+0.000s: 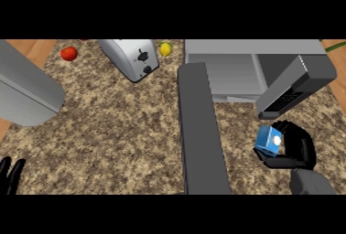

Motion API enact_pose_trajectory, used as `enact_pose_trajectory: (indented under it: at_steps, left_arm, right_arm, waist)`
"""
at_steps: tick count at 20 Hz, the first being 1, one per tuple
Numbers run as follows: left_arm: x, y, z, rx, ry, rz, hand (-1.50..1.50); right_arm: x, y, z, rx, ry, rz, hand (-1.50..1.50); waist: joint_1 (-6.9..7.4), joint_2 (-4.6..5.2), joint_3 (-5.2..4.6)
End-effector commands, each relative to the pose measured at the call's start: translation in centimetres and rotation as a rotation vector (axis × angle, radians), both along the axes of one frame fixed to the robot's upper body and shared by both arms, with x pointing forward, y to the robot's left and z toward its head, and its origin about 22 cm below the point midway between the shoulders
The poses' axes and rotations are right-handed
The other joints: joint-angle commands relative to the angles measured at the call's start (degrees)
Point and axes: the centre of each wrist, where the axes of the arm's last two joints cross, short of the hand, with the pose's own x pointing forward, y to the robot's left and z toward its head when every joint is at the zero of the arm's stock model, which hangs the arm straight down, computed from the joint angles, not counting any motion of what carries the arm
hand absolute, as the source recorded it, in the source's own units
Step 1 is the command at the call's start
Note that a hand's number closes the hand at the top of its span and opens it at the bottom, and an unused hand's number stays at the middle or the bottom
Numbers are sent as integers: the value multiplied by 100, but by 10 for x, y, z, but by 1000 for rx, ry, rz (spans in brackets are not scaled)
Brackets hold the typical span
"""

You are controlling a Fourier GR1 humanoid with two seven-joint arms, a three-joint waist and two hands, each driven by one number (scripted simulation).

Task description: Pick up the milk, place it into the microwave and close the microwave

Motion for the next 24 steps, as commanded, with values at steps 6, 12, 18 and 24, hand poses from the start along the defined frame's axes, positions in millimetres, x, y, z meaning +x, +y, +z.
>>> enact_pose_trajectory:
  at_steps: [6,12,18,24]
  left_arm:
    - [1,4,-2,-21,5,22,-150]
    - [-2,10,3,-11,29,-1,-150]
    - [-6,31,-11,4,14,23,-150]
    - [-2,25,-2,0,28,-3,-150]
  right_arm:
    - [16,61,59,-17,-62,44,150]
    - [48,52,94,-150,-32,3,150]
    - [92,101,83,-188,26,-6,150]
    - [140,98,119,-176,47,2,150]
  waist:
    - [-37,-12,-5]
    - [12,5,0]
    - [115,28,3]
    - [126,39,5]
